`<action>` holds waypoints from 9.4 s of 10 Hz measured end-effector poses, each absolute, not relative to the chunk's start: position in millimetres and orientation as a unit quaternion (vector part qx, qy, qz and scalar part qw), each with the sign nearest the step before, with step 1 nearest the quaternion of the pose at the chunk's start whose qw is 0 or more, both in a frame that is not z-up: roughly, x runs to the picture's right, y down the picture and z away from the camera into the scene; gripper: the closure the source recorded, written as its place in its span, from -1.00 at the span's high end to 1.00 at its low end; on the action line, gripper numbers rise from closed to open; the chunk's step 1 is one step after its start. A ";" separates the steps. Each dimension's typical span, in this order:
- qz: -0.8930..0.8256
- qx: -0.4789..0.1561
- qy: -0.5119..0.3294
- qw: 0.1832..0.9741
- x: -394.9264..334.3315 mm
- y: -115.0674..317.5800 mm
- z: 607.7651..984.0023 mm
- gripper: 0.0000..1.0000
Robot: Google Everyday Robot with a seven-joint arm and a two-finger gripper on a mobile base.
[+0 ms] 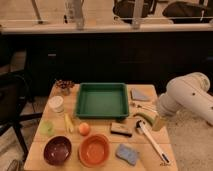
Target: Wipe purple bowl with eraser
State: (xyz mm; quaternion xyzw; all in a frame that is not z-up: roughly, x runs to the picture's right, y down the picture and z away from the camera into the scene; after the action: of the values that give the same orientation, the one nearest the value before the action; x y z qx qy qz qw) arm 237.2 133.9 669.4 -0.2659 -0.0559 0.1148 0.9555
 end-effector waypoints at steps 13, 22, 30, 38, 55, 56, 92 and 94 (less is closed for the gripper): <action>0.074 -0.263 -0.160 0.948 165.1 173.2 734.8 0.60; 0.156 -0.220 -0.177 0.947 163.8 188.5 750.2 0.60; 0.172 -0.258 -0.198 0.930 156.7 217.5 801.4 0.60; 0.177 -0.288 -0.186 0.923 147.5 242.2 825.9 0.60; 0.141 -0.267 -0.191 0.934 147.7 234.8 789.8 -1.00; 0.135 -0.260 -0.195 0.936 145.5 231.7 779.7 -1.00; -0.184 -0.231 -0.217 0.930 -175.1 236.8 693.9 -1.00; -0.186 -0.244 -0.212 0.928 -176.1 245.8 702.5 -1.00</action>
State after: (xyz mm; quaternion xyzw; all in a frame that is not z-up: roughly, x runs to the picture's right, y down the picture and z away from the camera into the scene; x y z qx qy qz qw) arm -176.1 245.8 702.5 -0.2440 -0.2122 -0.1857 0.9279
